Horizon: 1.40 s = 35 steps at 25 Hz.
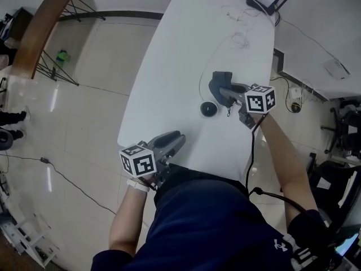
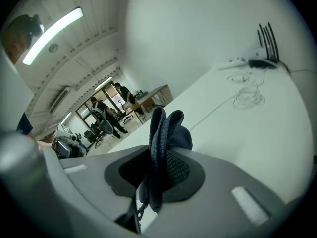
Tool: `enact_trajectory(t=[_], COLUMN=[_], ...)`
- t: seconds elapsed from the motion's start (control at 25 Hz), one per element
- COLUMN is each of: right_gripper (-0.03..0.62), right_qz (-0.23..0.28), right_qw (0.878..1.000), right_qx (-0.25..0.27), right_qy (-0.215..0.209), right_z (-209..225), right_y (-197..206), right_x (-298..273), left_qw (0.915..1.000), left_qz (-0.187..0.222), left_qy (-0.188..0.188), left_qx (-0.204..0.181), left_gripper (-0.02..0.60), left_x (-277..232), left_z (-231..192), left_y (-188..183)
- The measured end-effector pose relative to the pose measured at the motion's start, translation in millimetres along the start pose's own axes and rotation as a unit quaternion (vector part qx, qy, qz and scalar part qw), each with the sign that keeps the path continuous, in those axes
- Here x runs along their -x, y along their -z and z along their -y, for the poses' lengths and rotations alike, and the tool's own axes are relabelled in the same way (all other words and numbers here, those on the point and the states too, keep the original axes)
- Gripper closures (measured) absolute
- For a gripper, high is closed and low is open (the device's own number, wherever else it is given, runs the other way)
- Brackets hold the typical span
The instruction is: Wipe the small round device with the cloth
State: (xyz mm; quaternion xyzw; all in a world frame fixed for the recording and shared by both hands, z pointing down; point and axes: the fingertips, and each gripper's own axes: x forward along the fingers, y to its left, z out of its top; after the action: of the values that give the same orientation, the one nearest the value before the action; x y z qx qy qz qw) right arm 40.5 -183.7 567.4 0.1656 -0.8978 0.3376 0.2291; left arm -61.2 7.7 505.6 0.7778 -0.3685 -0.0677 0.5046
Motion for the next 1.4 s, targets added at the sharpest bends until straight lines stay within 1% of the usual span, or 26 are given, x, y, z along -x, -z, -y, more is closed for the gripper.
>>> enact_trajectory(t=[0.12, 0.2, 0.28, 0.36, 0.44, 0.48, 0.52, 0.6, 0.64, 0.68, 0.72, 0.76, 0.84, 0.88, 0.92, 0.96, 1.0, 1.04, 1.16, 1.24, 1.32, 1.36, 1.4], right_gripper=[0.526, 0.526, 0.526, 0.526, 0.526, 0.526, 0.526, 0.526, 0.526, 0.526, 0.526, 0.526, 0.526, 0.526, 0.526, 0.526, 0.526, 0.526, 0.526, 0.526, 0.526, 0.526, 0.526], right_qz=[-0.063, -0.071, -0.055, -0.028, 0.004, 0.018, 0.027, 0.029, 0.022, 0.010, -0.003, -0.017, -0.040, -0.048, -0.054, -0.059, -0.064, -0.068, -0.071, -0.049, -0.002, 0.029, 0.061], right_qw=[0.997, 0.995, 0.993, 0.992, 0.992, 0.993, 0.995, 0.997, 0.995, 0.990, 0.981, 0.968, 0.934, 0.917, 0.906, 0.902, 0.904, 0.911, 0.939, 0.954, 0.971, 0.979, 0.984], right_qx=[-0.022, -0.051, -0.081, -0.097, -0.090, -0.075, -0.050, 0.032, 0.083, 0.138, 0.194, 0.250, 0.351, 0.388, 0.411, 0.418, 0.413, 0.399, 0.334, 0.294, 0.237, 0.201, 0.168], right_qy=[-0.025, -0.049, -0.066, -0.077, -0.084, -0.086, -0.082, -0.059, -0.041, -0.022, -0.002, 0.020, 0.060, 0.076, 0.086, 0.091, 0.090, 0.084, 0.042, 0.012, -0.004, -0.003, 0.004], right_z=[5, 2, -3, -9, -22, -32, -43, -66, -78, -90, -102, -115, -138, -146, -152, -154, -155, -155, -159, -163, -161, -154, -145], right_y=[37, 48, 47, 36, 18, 8, 0, -6, -4, 2, 9, 17, 30, 36, 43, 52, 61, 71, 88, 85, 60, 38, 10], right_x=[-26, -32, -30, -22, -9, -1, 6, 18, 21, 22, 22, 20, 12, 9, 5, 2, -2, -6, -14, -9, 6, 19, 32], left_qw=[0.9999, 0.9994, 0.9989, 0.9987, 0.9989, 0.9990, 0.9992, 0.9994, 0.9995, 0.9996, 0.9996, 0.9996, 0.9995, 0.9994, 0.9993, 0.9992, 0.9991, 0.9991, 0.9993, 0.9995, 0.9996, 0.9996, 0.9995], left_qz=[0.009, 0.022, 0.033, 0.035, 0.034, 0.033, 0.031, 0.026, 0.022, 0.019, 0.017, 0.016, 0.014, 0.014, 0.013, 0.013, 0.013, 0.013, 0.014, 0.014, 0.016, 0.017, 0.019], left_qy=[-0.008, -0.009, -0.010, -0.011, -0.008, -0.005, -0.002, 0.005, 0.009, 0.013, 0.017, 0.020, 0.027, 0.032, 0.036, 0.039, 0.040, 0.040, 0.033, 0.028, 0.024, 0.023, 0.023], left_qx=[0.011, 0.024, 0.033, 0.034, 0.031, 0.029, 0.027, 0.022, 0.020, 0.017, 0.014, 0.012, 0.006, 0.002, -0.002, -0.006, -0.009, -0.010, -0.008, -0.003, 0.003, 0.006, 0.008], left_gripper=[0.454, 0.454, 0.457, 0.459, 0.459, 0.459, 0.459, 0.459, 0.459, 0.459, 0.460, 0.460, 0.460, 0.462, 0.466, 0.468, 0.468, 0.468, 0.468, 0.468, 0.469, 0.468, 0.468], left_x=[9, 14, 17, 17, 15, 12, 10, 3, 0, -3, -5, -6, -4, -3, -2, 0, 1, 3, 9, 11, 12, 13, 12], left_z=[-2, -4, -7, -8, -7, -6, -4, 1, 4, 7, 10, 12, 16, 18, 20, 21, 21, 20, 14, 8, 3, 2, 1], left_y=[2, 2, 1, 0, -1, -1, -2, -2, -2, -2, -2, -2, -4, -5, -6, -7, -8, -9, -7, -5, -4, -4, -5])
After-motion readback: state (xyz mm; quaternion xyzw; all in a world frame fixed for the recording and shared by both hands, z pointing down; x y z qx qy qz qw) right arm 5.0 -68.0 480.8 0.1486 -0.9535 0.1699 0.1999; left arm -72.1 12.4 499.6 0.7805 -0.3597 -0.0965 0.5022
